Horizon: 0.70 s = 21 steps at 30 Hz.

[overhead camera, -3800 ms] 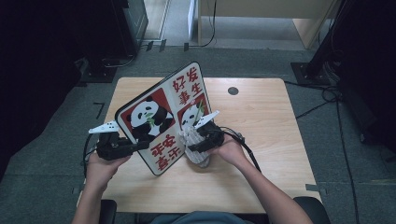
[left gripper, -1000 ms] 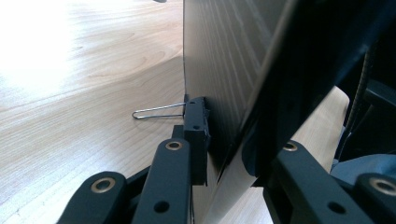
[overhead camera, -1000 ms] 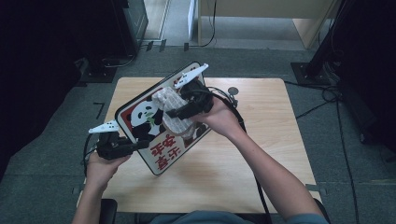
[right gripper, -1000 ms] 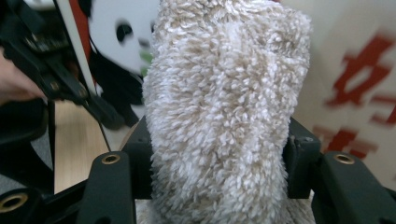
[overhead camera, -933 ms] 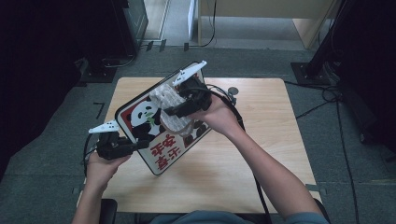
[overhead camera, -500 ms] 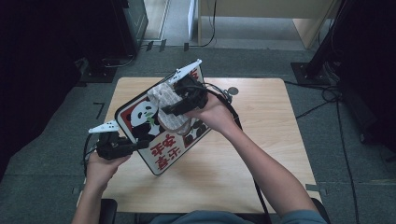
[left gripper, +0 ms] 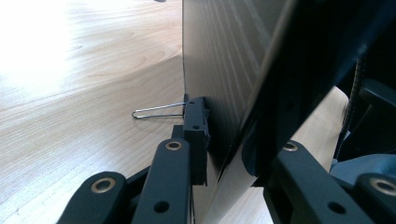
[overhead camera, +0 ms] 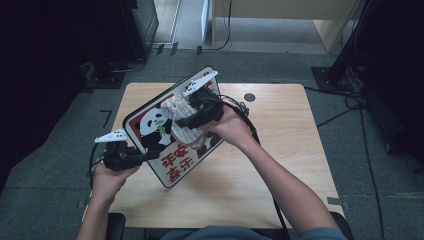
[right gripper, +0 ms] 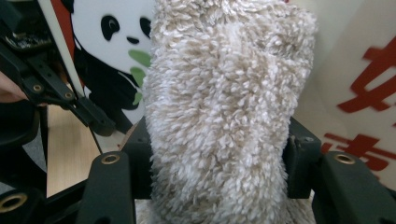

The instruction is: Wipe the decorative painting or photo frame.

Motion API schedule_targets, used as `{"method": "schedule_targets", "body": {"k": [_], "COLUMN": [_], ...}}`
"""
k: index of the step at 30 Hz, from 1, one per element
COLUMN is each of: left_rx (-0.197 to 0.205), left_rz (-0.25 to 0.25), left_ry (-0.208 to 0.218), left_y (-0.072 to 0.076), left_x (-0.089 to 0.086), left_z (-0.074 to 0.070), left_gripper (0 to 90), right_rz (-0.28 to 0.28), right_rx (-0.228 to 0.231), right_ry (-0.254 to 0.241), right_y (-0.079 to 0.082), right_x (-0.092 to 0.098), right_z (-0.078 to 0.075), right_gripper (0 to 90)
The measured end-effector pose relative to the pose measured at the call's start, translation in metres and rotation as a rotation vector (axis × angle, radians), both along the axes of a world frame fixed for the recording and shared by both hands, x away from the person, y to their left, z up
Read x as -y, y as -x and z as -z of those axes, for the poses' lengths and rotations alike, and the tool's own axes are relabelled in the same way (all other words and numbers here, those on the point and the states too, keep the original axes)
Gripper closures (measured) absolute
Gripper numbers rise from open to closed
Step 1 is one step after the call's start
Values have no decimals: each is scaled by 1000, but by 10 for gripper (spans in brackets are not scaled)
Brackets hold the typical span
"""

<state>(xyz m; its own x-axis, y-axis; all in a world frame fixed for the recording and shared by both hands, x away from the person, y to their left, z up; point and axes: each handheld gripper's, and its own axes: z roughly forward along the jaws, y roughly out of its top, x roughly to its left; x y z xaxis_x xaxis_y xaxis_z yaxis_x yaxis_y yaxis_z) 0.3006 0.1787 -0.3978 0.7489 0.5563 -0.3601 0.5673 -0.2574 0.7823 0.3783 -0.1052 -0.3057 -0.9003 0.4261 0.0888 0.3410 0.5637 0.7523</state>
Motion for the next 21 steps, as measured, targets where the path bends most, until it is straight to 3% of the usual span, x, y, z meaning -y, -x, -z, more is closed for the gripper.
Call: {"method": "schedule_targets", "body": {"k": [21], "left_rx": [0], "left_rz": [1], "left_ry": [0], "left_y": [0], "left_x": [0], "left_z": [0], "left_gripper": [766], "right_rz": [-13], "right_rx": [-36], "right_ry": [13], "right_y": [6], "right_x": [4], "right_z": [29], "right_gripper": [435]}}
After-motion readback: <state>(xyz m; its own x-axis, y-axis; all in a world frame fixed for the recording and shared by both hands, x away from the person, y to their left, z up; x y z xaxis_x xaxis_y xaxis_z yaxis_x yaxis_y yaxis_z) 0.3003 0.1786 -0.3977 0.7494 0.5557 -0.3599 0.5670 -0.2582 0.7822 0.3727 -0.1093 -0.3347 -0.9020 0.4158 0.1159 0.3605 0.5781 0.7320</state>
